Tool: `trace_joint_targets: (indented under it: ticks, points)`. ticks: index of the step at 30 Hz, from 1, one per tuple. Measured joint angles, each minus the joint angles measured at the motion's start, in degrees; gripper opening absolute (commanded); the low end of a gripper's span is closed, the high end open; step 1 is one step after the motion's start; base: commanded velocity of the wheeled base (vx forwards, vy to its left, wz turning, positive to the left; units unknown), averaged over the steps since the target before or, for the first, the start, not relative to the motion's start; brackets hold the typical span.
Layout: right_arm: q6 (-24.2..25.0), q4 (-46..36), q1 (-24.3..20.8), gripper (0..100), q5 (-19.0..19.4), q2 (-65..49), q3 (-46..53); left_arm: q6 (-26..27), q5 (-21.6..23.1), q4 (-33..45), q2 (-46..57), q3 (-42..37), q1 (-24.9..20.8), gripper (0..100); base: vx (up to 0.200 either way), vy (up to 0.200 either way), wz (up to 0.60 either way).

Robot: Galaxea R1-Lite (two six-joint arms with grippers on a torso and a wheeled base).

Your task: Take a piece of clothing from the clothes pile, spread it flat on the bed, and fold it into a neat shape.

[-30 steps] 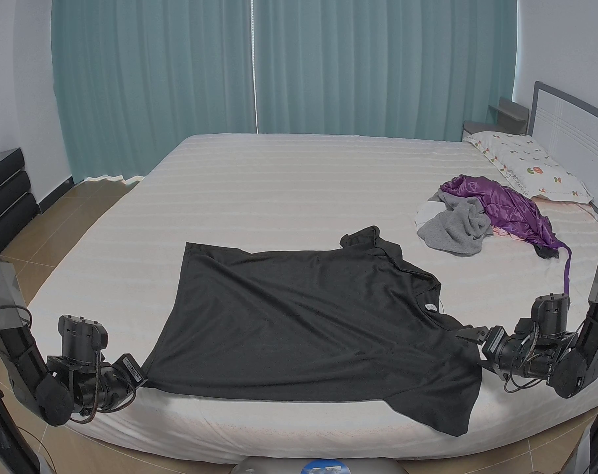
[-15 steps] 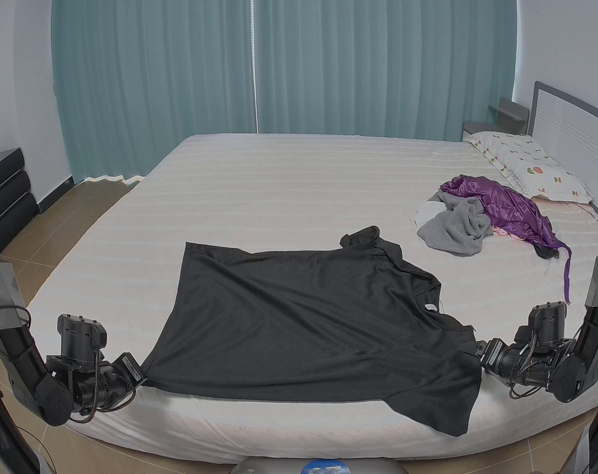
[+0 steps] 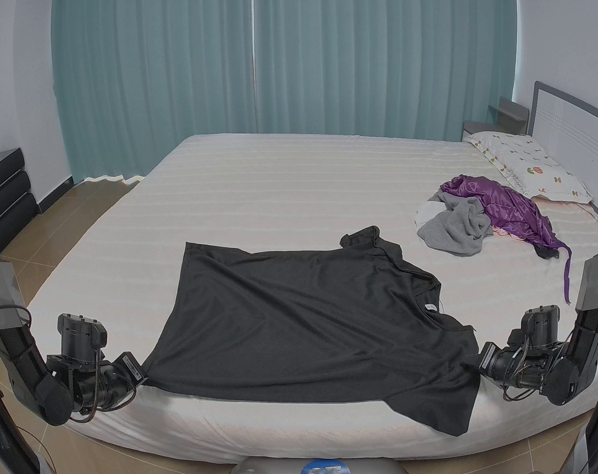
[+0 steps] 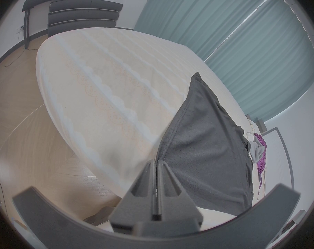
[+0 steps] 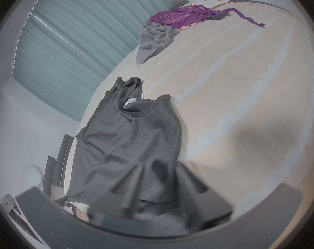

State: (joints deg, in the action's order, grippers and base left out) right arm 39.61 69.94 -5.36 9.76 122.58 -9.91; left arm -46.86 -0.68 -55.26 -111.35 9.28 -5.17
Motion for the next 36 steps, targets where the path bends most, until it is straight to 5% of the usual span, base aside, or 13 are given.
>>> trace_joint_targets:
  ticks: [25,36]
  points:
    - [-0.26,3.55,-0.28,0,-0.57,4.88,-15.63,-0.21,0.26,-0.11,0.38,0.41,0.0,0,0.0,0.0,0.0]
    - [-5.71,2.97,-0.54,0,-1.07,9.67,-23.54,-0.29,0.28,-0.11,0.35,0.48,-0.17,0,0.0,0.0,0.0]
